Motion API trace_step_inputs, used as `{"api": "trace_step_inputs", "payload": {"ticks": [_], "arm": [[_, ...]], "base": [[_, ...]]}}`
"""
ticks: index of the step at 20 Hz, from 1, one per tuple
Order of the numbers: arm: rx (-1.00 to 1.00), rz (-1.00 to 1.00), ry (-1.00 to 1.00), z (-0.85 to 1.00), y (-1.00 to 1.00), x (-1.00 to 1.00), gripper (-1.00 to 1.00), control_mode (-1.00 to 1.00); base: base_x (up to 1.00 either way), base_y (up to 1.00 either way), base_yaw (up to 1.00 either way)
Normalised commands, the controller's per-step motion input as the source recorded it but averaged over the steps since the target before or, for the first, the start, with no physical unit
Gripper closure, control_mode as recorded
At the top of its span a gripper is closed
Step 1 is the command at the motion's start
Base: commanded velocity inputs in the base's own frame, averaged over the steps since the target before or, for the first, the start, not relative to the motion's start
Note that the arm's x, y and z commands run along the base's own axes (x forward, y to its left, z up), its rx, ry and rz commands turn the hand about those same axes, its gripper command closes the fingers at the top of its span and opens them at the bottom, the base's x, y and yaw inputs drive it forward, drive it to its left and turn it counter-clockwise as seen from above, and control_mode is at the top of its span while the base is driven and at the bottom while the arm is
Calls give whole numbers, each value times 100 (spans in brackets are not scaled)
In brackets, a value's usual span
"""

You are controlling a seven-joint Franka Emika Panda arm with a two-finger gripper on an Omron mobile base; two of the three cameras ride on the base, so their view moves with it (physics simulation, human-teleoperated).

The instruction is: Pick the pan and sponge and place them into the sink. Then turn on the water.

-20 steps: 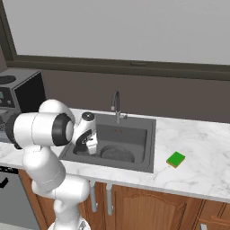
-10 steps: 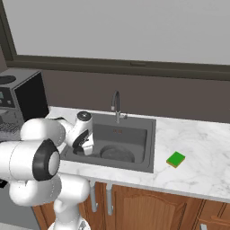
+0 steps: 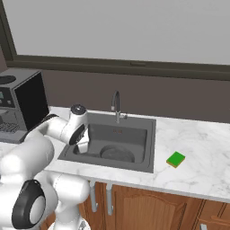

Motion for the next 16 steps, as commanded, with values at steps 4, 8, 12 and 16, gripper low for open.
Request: {"api": "trace_step_inputs", "payload": {"ticks": [4,8,12,16], "arm": [[0,1,7,49,0,-22,-100,-100],[0,1,10,43,0,-23,-100,-100],[0,1,11,38,0,-24,-100,-100],[0,0,13,33,-3,-19,-100,-100]], "base": [[0,0,0],[0,0,0],[0,0,0],[0,0,0]]}}
